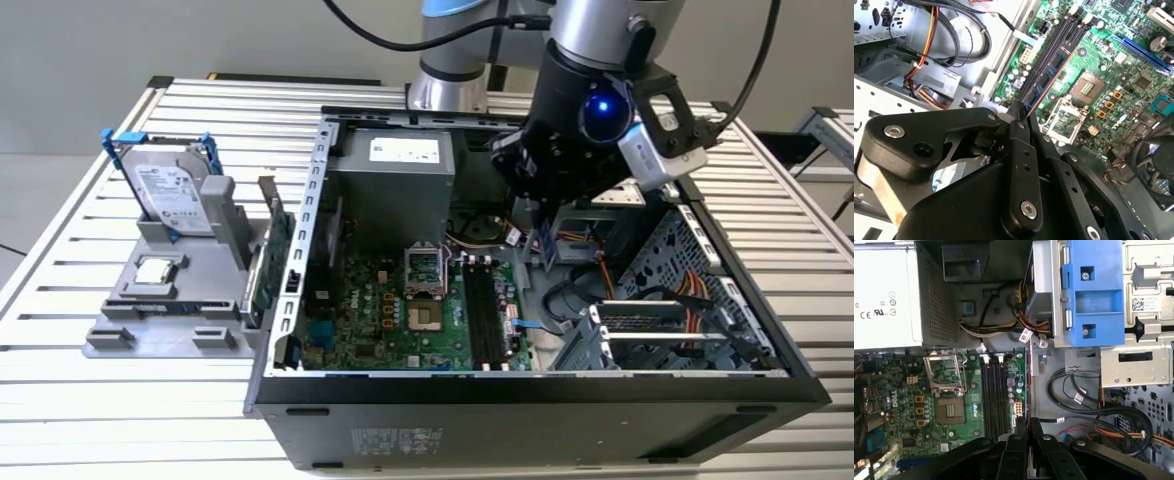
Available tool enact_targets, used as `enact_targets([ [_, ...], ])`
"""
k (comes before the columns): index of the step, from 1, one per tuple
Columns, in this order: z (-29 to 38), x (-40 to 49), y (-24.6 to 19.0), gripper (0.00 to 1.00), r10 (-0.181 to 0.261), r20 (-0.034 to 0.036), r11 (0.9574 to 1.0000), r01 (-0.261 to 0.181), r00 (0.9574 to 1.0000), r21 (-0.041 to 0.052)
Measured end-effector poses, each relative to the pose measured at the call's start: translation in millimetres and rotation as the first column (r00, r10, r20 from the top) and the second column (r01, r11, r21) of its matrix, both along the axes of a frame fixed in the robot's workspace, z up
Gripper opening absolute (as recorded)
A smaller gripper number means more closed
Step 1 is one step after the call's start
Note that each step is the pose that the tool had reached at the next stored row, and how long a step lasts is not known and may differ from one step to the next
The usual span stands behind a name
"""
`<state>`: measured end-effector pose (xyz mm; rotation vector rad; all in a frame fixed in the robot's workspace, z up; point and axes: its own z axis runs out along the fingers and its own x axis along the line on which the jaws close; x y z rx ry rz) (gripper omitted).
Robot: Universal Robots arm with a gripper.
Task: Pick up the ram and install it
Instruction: 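Insert the ram into the slot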
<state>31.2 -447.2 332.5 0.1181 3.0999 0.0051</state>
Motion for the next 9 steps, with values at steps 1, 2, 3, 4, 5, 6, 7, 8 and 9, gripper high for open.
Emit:
enact_targets([
  [1, -0.6, 0.0, 0.0, 0.0, 0.0, -0.0001, 1.0, 0.0, 1.0, -0.0006],
  [2, -1.1, 0.0, 0.0, 0.0, 0.0, -0.0003, 1.0, 0.0, 1.0, -0.0014],
  [3, -1.6, 0.0, 0.0, 0.0, 0.0, -0.0004, 1.0, 0.0, 1.0, -0.002],
  [4, -2.3, 0.0, 0.0, 0.0, 0.0, -0.0005, 1.0, 0.0, 1.0, -0.0026],
  [5, -2.9, 0.0, 0.0, 0.0, 0.0, -0.0006, 1.0, 0.0, 1.0, -0.0034],
  [6, -3.5, 0.0, 0.0, 0.0, 0.0, -0.0006, 1.0, 0.0, 1.0, -0.0044],
  [7, -4.3, 0.0, 0.0, 0.0, 0.0, -0.0006, 1.0, 0.0, 1.0, -0.0054],
  [8, -5.0, 0.0, 0.0, 0.0, 0.0, -0.0006, 1.0, 0.0, 1.0, -0.0063],
  [9, -5.8, 0.0, 0.0, 0.0, 0.0, -0.0006, 1.0, 0.0, 1.0, -0.007],
])
